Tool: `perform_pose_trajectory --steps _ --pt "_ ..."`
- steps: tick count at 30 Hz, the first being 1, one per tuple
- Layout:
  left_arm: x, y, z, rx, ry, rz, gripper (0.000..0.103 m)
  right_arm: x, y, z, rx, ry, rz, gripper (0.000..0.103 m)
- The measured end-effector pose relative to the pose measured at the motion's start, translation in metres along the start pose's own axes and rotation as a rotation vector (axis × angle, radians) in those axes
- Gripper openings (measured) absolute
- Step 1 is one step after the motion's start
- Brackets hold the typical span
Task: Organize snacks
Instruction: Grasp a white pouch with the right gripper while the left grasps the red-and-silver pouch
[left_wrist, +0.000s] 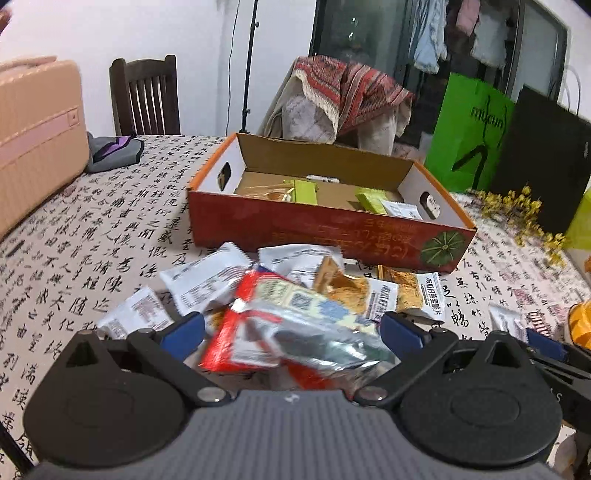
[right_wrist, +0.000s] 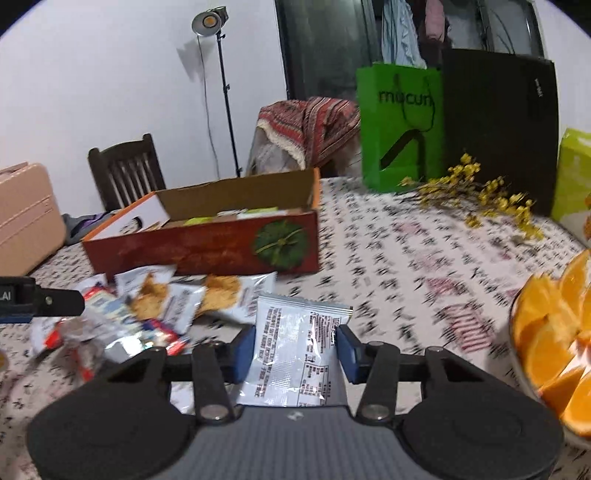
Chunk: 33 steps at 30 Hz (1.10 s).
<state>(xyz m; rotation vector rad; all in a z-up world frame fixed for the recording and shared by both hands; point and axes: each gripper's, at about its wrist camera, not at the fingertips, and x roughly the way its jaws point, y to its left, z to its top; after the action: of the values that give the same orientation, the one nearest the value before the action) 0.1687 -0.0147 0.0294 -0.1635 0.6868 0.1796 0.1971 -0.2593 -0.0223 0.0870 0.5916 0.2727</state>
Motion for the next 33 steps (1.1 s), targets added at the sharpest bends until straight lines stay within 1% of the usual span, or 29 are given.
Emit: perform_pose_trajectory --steps 3,5,7,10,13,14,16,17,19,24,27,30,32,33 --pt "0.005 -0.017 0.008 -0.025 0.015 0.045 0.103 0.002 -0.006 -0.001 0.014 -0.018 0.0 0.047" --pt "0.011 -0.023 0.011 -0.075 0.048 0.082 0.103 0.003 -0.006 -0.003 0.01 -0.036 -0.001 0.047" --pt "0.019 -0.031 0.014 -0.114 0.07 0.146 0.103 0.0 -0.007 -0.004 0.01 -0.056 0.004 0.047" --pt "0.026 -0.038 0.016 -0.158 0.084 0.234 0.103 -0.004 -0.009 -0.005 0.025 -0.073 0.039 0.047" --pt "0.034 -0.04 0.015 -0.21 0.104 0.294 0.103 -0.006 -0.009 -0.006 0.026 -0.079 0.053 0.047" --pt "0.037 -0.041 0.013 -0.217 0.11 0.321 0.103 -0.006 -0.009 -0.006 0.027 -0.08 0.057 0.047" --pt "0.043 -0.046 0.009 -0.194 0.123 0.378 0.103 -0.007 -0.009 -0.007 0.028 -0.08 0.066 0.047" --pt "0.046 -0.047 0.007 -0.195 0.133 0.386 0.103 -0.007 -0.009 -0.008 0.029 -0.08 0.07 0.047" --pt "0.05 -0.045 0.004 -0.228 0.155 0.379 0.103 -0.007 -0.01 -0.008 0.034 -0.081 0.074 0.047" --pt "0.048 -0.037 0.0 -0.253 0.149 0.346 0.103 -0.004 -0.012 -0.009 0.048 -0.065 0.068 0.047" --pt "0.048 -0.034 -0.002 -0.239 0.147 0.324 0.103 -0.005 -0.012 -0.009 0.05 -0.067 0.062 0.047" --pt "0.05 -0.036 -0.001 -0.184 0.155 0.312 0.103 -0.005 -0.013 -0.009 0.056 -0.071 0.062 0.047" --pt "0.05 -0.034 -0.003 -0.181 0.156 0.292 0.103 -0.004 -0.013 -0.009 0.054 -0.062 0.06 0.047" --pt "0.05 -0.033 -0.003 -0.18 0.159 0.274 0.1 -0.003 -0.012 -0.009 0.052 -0.058 0.058 0.047"
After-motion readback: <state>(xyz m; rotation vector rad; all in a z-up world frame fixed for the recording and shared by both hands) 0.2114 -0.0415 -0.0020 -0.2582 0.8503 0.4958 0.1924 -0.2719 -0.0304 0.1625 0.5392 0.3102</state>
